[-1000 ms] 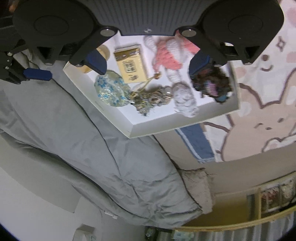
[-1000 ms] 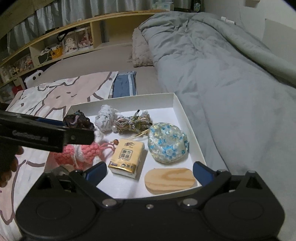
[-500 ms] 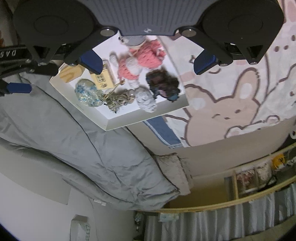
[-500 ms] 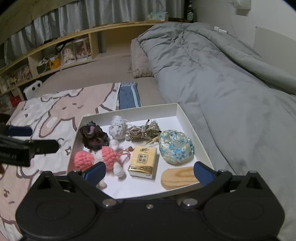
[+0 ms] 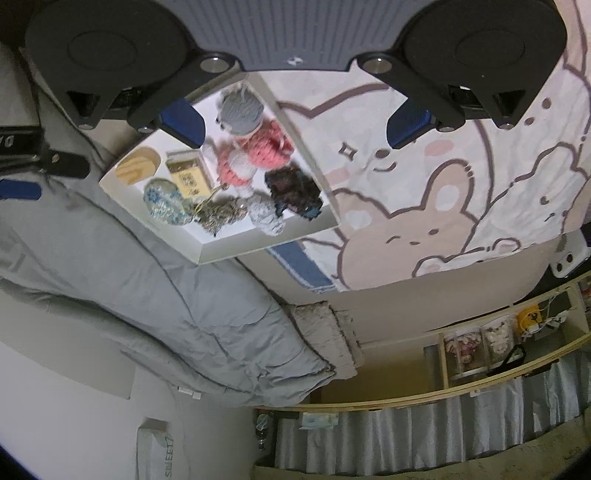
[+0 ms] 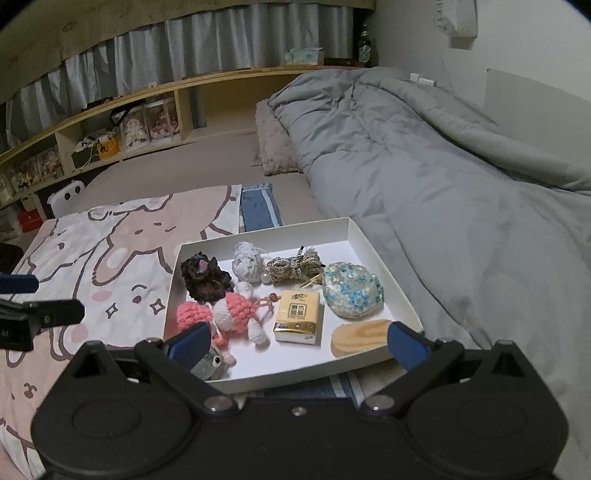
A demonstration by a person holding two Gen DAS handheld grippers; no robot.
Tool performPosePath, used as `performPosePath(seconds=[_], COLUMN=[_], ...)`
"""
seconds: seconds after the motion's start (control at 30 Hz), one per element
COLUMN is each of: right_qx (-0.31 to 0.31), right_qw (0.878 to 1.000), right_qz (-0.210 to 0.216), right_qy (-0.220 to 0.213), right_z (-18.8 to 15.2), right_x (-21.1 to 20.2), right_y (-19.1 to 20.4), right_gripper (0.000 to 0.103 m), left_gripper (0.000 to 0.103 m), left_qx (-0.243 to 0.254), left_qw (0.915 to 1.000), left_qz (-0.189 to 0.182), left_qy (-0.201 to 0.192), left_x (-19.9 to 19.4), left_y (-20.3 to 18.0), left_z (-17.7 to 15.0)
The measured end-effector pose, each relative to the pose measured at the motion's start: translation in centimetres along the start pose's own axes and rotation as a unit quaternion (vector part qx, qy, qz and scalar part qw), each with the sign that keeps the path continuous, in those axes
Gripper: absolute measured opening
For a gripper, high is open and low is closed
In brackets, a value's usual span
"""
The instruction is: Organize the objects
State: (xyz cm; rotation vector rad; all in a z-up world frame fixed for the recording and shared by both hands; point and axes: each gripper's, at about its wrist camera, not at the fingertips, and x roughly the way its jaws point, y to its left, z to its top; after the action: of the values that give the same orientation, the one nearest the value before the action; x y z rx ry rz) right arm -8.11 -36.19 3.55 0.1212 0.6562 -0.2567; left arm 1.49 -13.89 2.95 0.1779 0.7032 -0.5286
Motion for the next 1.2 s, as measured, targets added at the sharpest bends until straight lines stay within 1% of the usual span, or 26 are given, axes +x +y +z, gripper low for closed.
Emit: performPosePath(seconds=[0.3, 0.47, 0.57, 0.67, 0.77, 0.93, 1.2], right_qx=[-0.022, -0.01, -0.017, -0.027, -0.028, -0.031, -0.029], right_qw=[1.0, 1.0, 1.0, 0.999, 0.999, 0.999, 0.999], right_qz=[0.0, -0.001, -0.005, -0.011, -0.009, -0.021, -0.024], right_qy=[-0.018, -0.021, -0.025, -0.022, -0.018, -0.008, -0.006], right_z=[-2.1, -3.1, -3.7, -4.0, -4.1, -4.3, -4.5], right_x=[-2.3, -2.5, -2.5, -2.1, -1.8, -1.4, -1.5], right_y=[1.5, 1.6, 2.2, 2.6, 2.8, 3.0, 3.0], right_gripper=[0.103, 0.103, 0.103, 0.103, 0.103, 0.103, 0.103], left_gripper=[0.103, 0.103, 0.103, 0.103, 0.103, 0.103, 0.103], left_qx=[-0.016, -0.017, -0.022, -0.027, -0.029, -0.028, -0.03], left_qw=[0.9998, 0.9998, 0.9996, 0.9995, 0.9995, 0.9995, 0.9994], left_qz=[0.002, 0.001, 0.0, 0.003, 0.003, 0.001, -0.003], left_qy=[0.006, 0.013, 0.016, 0.016, 0.015, 0.016, 0.016], left_x=[-1.5, -1.6, -1.5, -1.3, -1.3, -1.2, -1.4], left_y=[1.0, 1.3, 1.6, 1.9, 2.1, 2.1, 2.2], left_z=[-2.3, -3.4, -3.9, -4.3, -4.5, -4.7, -5.0])
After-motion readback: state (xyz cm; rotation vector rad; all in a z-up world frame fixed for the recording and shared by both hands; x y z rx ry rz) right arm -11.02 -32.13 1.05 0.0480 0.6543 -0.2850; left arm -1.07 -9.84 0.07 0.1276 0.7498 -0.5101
